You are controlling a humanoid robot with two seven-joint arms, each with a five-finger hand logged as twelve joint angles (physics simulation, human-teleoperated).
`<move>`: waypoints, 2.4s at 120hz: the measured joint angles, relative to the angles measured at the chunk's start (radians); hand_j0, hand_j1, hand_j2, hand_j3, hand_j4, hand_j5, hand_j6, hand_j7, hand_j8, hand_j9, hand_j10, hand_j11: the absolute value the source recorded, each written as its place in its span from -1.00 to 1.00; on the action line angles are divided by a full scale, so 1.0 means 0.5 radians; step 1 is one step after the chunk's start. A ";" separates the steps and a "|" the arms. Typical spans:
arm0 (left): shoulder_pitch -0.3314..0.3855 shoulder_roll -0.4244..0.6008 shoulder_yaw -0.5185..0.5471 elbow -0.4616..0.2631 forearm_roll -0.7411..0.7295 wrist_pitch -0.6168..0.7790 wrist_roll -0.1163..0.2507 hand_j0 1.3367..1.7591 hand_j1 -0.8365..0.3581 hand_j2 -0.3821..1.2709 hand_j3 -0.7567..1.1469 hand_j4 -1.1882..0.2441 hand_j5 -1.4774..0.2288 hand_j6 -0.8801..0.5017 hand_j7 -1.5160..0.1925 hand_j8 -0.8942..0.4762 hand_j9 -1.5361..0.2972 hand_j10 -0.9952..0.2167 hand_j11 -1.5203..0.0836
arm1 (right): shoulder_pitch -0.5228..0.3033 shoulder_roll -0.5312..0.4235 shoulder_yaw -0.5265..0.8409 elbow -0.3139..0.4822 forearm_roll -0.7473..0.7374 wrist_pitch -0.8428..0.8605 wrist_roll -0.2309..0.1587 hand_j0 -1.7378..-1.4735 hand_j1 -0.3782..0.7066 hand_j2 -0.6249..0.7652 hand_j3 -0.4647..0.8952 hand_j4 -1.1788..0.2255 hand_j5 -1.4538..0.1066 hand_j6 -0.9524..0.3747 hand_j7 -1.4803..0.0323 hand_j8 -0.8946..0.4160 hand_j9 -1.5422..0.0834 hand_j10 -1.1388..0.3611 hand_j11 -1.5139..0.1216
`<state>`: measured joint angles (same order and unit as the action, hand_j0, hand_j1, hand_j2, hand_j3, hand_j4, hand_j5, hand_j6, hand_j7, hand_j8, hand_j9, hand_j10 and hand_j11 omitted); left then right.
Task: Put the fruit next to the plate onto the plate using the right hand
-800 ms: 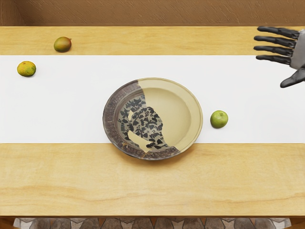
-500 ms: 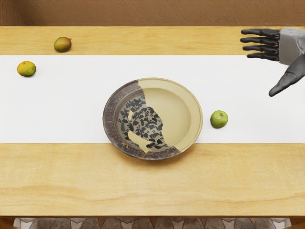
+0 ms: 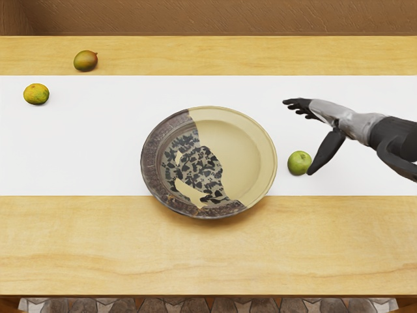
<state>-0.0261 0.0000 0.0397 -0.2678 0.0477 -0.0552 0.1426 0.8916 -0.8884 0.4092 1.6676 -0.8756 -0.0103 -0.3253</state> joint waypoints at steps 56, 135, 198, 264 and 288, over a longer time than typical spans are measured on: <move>0.000 0.000 0.000 0.000 0.000 0.000 0.000 0.52 0.98 -0.54 -0.21 0.66 0.73 0.27 0.77 0.31 0.68 0.64 0.90 | -0.297 0.211 -0.072 -0.064 -0.228 -0.538 0.004 -0.40 -0.61 -0.14 -0.32 0.46 0.61 0.20 0.69 0.12 0.65 0.31 0.61; 0.000 0.000 0.000 0.000 0.000 0.000 0.000 0.52 0.98 -0.54 -0.21 0.66 0.73 0.27 0.77 0.31 0.68 0.64 0.90 | -0.419 0.354 -0.082 -0.162 -0.323 -0.724 0.003 -0.40 -0.19 -0.19 -0.32 0.19 0.29 -0.09 0.37 -0.16 0.35 0.06 0.31; 0.000 0.000 0.000 0.000 0.000 0.000 0.000 0.52 0.98 -0.54 -0.21 0.66 0.73 0.27 0.77 0.31 0.68 0.64 0.90 | -0.422 0.345 -0.102 -0.205 -0.324 -0.711 0.002 -0.40 0.02 -0.22 -0.32 0.05 0.14 -0.23 0.20 -0.30 0.20 -0.07 0.15; 0.000 0.000 0.000 0.000 0.000 0.000 0.000 0.52 0.98 -0.54 -0.21 0.66 0.73 0.27 0.77 0.31 0.68 0.64 0.90 | -0.416 0.270 0.003 -0.192 -0.299 -0.528 -0.013 -0.38 0.17 0.20 -0.32 -0.19 -0.17 -0.46 -0.09 -0.28 -0.10 -0.16 -0.14; 0.000 0.000 0.000 0.000 0.000 0.000 0.000 0.52 0.98 -0.54 -0.21 0.66 0.73 0.27 0.77 0.31 0.68 0.64 0.90 | -0.416 0.195 0.164 -0.133 -0.253 -0.346 -0.017 -0.39 0.16 0.23 -0.32 -0.20 -0.20 -0.50 -0.12 -0.29 -0.12 -0.18 -0.16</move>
<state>-0.0261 0.0000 0.0397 -0.2677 0.0476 -0.0552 0.1426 0.6837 -0.7909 0.4913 1.6011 -1.0019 -0.1831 -0.3340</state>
